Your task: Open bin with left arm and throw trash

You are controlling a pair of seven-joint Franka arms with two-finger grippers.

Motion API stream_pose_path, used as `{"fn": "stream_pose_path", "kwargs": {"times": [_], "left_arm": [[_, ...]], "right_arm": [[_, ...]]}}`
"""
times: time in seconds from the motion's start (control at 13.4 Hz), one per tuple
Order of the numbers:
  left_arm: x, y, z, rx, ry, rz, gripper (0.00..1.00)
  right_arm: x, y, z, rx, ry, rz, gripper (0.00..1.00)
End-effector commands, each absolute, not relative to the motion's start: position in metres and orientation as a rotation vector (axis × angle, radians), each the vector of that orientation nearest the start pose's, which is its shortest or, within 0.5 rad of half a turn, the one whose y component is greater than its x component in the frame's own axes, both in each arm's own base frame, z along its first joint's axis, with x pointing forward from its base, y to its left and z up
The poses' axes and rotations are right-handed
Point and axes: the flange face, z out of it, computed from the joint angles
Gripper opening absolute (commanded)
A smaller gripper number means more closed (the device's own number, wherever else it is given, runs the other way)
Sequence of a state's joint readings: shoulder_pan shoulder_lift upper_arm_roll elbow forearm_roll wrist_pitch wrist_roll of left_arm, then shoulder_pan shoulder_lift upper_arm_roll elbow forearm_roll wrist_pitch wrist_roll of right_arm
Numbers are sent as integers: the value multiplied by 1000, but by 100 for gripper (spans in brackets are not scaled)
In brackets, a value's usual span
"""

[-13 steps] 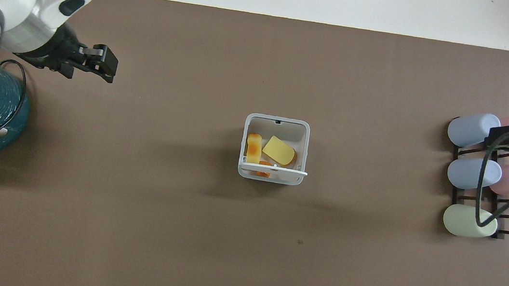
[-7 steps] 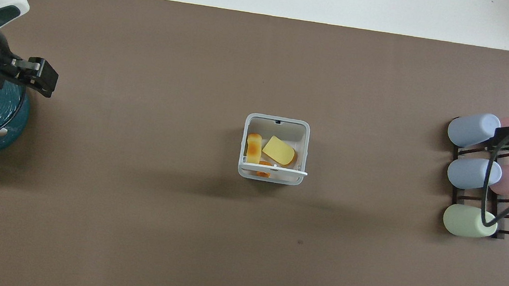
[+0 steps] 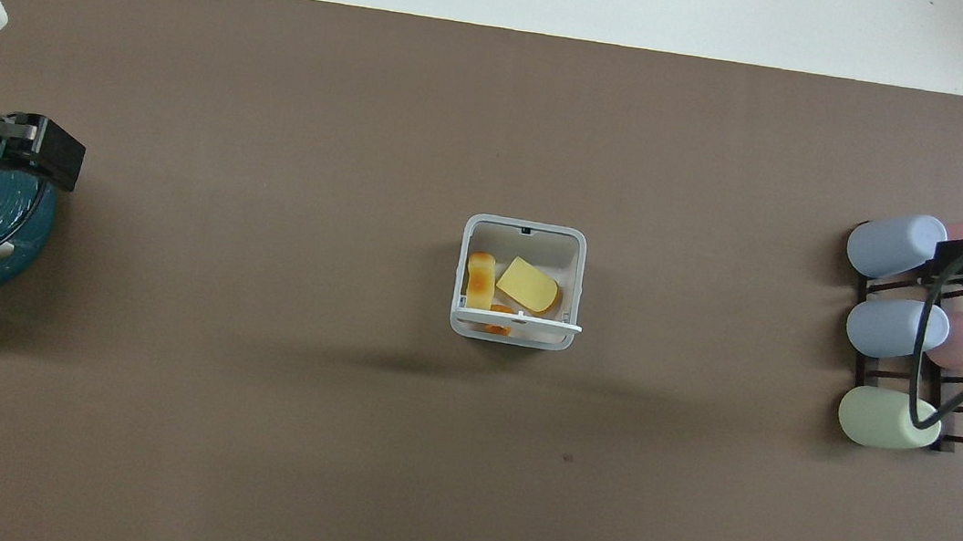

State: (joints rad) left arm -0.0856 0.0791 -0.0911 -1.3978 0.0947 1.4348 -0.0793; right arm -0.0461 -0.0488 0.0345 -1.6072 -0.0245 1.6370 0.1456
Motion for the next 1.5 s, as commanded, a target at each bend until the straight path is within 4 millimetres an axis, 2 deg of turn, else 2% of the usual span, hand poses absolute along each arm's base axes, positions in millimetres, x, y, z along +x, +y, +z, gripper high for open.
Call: {"fn": "stream_pose_path", "kwargs": {"times": [0.0,0.15,0.22,0.37,0.67,0.9,1.42], "left_arm": [[548,-76,638,-3058,126,-28,89],[550,-61,631,-3058,123,-22,88],[550,-54,629,-3071,129,-17,88],[551,-49,630,-3082,124,-45,88],[555,-53,632,-3086,107,-101,90],[555,-55,631,-3086,119,-101,100],[554,-57,631,-3084,145,-93,100]], "right_arm": [[543,-14,640,-3148,227,-110,100],[543,-14,640,-3148,224,-110,100],[543,-5,640,-3149,205,-108,100],[543,-7,640,-3150,207,-111,100],[541,-4,643,-3138,195,-116,100],[542,-3,643,-3139,190,-116,100],[542,-3,643,-3139,190,-116,100]]}}
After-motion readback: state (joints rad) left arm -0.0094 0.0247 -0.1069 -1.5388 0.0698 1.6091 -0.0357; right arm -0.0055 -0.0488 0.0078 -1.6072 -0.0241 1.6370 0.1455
